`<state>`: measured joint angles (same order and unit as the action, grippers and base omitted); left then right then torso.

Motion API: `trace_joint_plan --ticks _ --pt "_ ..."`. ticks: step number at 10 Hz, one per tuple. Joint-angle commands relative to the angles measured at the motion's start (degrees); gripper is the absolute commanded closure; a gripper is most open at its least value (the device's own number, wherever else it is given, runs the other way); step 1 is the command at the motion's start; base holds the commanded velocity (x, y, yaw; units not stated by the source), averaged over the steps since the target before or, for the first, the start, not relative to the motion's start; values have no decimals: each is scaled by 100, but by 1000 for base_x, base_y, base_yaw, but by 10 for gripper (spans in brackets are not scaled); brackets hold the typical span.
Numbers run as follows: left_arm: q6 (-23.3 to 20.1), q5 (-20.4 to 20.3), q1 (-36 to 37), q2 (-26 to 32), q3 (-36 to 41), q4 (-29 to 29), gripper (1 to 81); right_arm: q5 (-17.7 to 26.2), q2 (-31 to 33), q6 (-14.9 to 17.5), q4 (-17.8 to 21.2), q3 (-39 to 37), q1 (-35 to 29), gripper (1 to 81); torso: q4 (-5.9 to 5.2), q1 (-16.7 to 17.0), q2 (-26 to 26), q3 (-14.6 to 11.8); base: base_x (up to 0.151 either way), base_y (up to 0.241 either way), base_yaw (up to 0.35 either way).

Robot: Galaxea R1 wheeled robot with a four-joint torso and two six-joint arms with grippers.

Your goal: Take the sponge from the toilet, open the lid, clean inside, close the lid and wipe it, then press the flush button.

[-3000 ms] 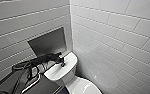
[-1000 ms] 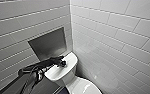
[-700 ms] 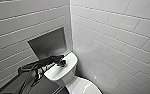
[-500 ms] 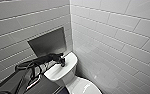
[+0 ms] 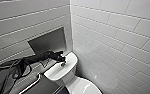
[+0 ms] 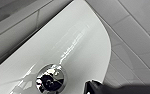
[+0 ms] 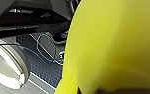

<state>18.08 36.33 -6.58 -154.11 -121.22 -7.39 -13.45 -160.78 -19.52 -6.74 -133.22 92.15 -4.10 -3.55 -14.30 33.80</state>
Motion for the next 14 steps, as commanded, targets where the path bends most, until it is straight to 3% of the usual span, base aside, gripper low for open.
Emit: trace_joint_plan --ticks 1,4,7,9,12,14 --pt "-41 217 480 1562 2307 -246 811 422 52 9 -100 87 45 811 0 0 0 0 0 0 0" --pt "-76 -64 -514 2508 3579 -96 811 422 61 9 -99 60 -16 811 0 0 0 0 0 0 0" --pt "-76 -767 -1770 3589 4897 607 811 413 44 9 -126 60 -51 811 0 0 0 0 0 0 0" --pt "-76 -1479 -3148 3975 5328 1310 811 413 17 18 -126 51 -51 811 0 0 0 0 0 0 0" --pt "-76 -2471 -5039 3635 4917 2495 811 404 -263 26 -126 -308 -51 811 0 2 0 0 0 0 0" --pt "-76 -2692 -5743 3117 4233 2794 811 334 -526 36 -126 -703 -51 811 0 2 0 -2 0 0 0"
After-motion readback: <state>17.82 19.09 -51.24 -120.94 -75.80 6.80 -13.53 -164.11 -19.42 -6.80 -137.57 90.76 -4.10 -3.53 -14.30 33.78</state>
